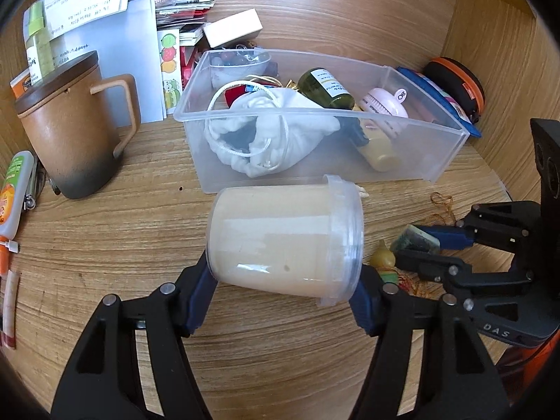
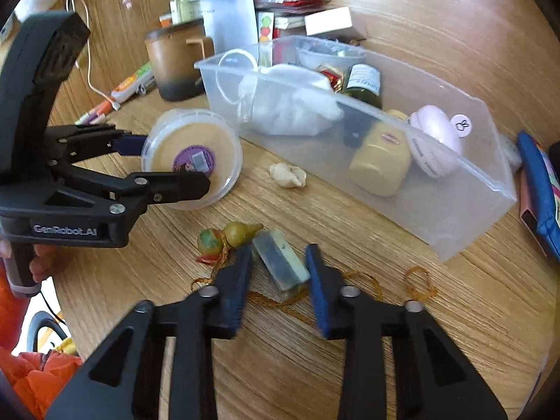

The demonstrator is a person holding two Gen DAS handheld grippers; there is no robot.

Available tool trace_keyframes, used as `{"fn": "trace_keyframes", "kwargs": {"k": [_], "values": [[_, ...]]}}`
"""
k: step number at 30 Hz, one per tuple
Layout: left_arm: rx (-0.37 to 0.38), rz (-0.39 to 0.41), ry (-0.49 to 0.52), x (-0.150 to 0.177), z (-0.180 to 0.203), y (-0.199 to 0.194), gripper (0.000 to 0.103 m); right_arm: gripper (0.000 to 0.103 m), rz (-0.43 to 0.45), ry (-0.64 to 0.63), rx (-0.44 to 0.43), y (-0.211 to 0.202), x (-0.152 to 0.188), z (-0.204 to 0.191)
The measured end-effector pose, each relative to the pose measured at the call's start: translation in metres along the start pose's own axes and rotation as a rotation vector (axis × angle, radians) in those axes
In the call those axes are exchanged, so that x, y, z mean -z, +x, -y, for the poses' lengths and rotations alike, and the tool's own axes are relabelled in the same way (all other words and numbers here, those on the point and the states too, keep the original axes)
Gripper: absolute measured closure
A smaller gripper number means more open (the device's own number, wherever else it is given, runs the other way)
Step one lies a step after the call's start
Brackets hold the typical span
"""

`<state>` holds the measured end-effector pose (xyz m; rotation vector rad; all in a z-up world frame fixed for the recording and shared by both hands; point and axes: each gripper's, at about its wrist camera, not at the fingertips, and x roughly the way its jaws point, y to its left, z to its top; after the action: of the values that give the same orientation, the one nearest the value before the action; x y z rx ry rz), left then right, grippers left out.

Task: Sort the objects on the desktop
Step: 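Grasp the cream plastic jar with the left gripper while the right gripper grasps the small green box, then lift the cream jar and green box and carry both over the clear box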

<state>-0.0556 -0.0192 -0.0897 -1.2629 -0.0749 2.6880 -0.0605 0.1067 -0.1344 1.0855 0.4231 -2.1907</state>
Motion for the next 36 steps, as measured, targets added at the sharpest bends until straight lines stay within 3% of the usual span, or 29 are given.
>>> {"fn": "trace_keyframes", "kwargs": {"k": [8, 18, 36], "values": [[-0.009, 0.046, -0.006, -0.006, 0.001, -0.009, 0.038, 0.088, 0.012, 0.040, 0.017, -0.007, 0.004, 0.006], [-0.031, 0.068, 0.011, -0.004, 0.008, -0.017, 0.038, 0.088, 0.100, 0.049, 0.032, -0.041, -0.005, 0.007], [-0.068, 0.190, 0.083, -0.037, 0.023, -0.061, 0.038, 0.088, 0.205, 0.078, 0.055, -0.084, -0.023, 0.021]]}}
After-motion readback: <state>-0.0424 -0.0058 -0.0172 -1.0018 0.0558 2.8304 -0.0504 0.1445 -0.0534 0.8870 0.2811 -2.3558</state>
